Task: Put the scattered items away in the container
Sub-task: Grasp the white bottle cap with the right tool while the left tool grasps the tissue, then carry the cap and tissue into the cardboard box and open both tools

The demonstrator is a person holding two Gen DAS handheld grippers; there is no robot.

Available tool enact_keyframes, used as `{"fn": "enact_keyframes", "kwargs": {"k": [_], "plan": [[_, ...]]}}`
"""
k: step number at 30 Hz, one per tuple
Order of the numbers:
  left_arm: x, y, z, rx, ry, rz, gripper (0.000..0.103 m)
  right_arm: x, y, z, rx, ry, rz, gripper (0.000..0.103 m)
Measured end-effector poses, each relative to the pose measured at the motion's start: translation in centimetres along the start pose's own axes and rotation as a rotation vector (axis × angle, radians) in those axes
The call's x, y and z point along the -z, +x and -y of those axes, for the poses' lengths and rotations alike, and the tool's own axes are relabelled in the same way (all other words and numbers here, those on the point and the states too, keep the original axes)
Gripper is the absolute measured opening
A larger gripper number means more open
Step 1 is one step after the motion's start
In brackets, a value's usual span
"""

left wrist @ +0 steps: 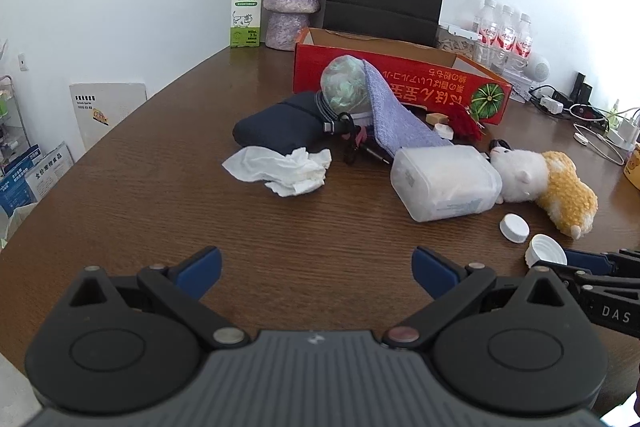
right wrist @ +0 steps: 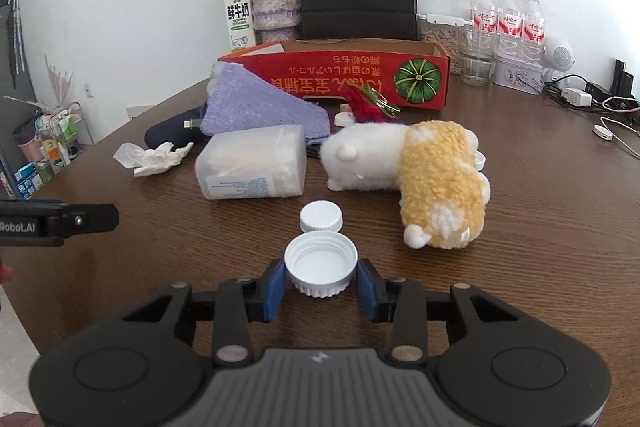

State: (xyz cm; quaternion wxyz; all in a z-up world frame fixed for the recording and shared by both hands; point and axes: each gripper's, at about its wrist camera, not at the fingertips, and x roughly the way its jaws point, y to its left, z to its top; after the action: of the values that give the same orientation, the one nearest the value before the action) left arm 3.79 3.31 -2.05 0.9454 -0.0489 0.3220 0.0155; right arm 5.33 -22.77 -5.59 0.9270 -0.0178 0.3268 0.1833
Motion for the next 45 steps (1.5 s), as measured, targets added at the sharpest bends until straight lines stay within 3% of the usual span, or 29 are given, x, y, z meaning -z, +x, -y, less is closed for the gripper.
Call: {"fn": "enact_keyframes", "kwargs": {"k": [15, 17, 19, 21, 22, 23, 33, 40, 45], "plan": [[-4.9, 6.7, -1.8, -0.068, 0.015, -0.02, 0.103, -4.6, 2.1, 0.1, -0.037, -0.029, 0.068, 0.037], [-5.2, 7.7, -1.6, -0.072, 0.026, -0.025, 0.094, -5.1, 2.5, 0.2, -0.039, -0.03, 0.071, 0.037], [-5.3, 8.7, -1.4, -0.075, 0.046, -0.047, 0.068, -5.5, 2.7, 0.2, -0.043, -0.032, 0.075, 0.037], [-5.2, 9.4, -1.2, -0.061, 0.056, -0.056, 0.052, -5.9, 2.9, 0.2, -0.046, -0.034, 0.079, 0.037], [-5.2, 9.5, -1.1, -0.054, 0.067, -0.051, 0.032, -6.1, 3.0, 0.1, -0.048, -0.034, 0.081, 0.037], [-5.2, 9.5, -1.1, -0.032, 0.068, -0.048, 0.024, -6.3, 3.1, 0.2, -0.05, -0.035, 0.083, 0.037], [-5.8, 7.4, -1.8, 0.036, 0.011, 0.001, 0.021, -8.1, 3.2, 0.7, -0.072, -0.063, 0.112, 0.037], [-11.7, 5.5, -0.3, 0.139, 0.009, 0.14, 0.021, -12.2, 3.8, 2.5, -0.065, -0.105, 0.177, 0.037], [-17.3, 8.1, 1.6, 0.192, 0.005, 0.147, 0.021, -17.2, 5.3, 4.1, -0.076, -0.116, 0.199, 0.037]]}}
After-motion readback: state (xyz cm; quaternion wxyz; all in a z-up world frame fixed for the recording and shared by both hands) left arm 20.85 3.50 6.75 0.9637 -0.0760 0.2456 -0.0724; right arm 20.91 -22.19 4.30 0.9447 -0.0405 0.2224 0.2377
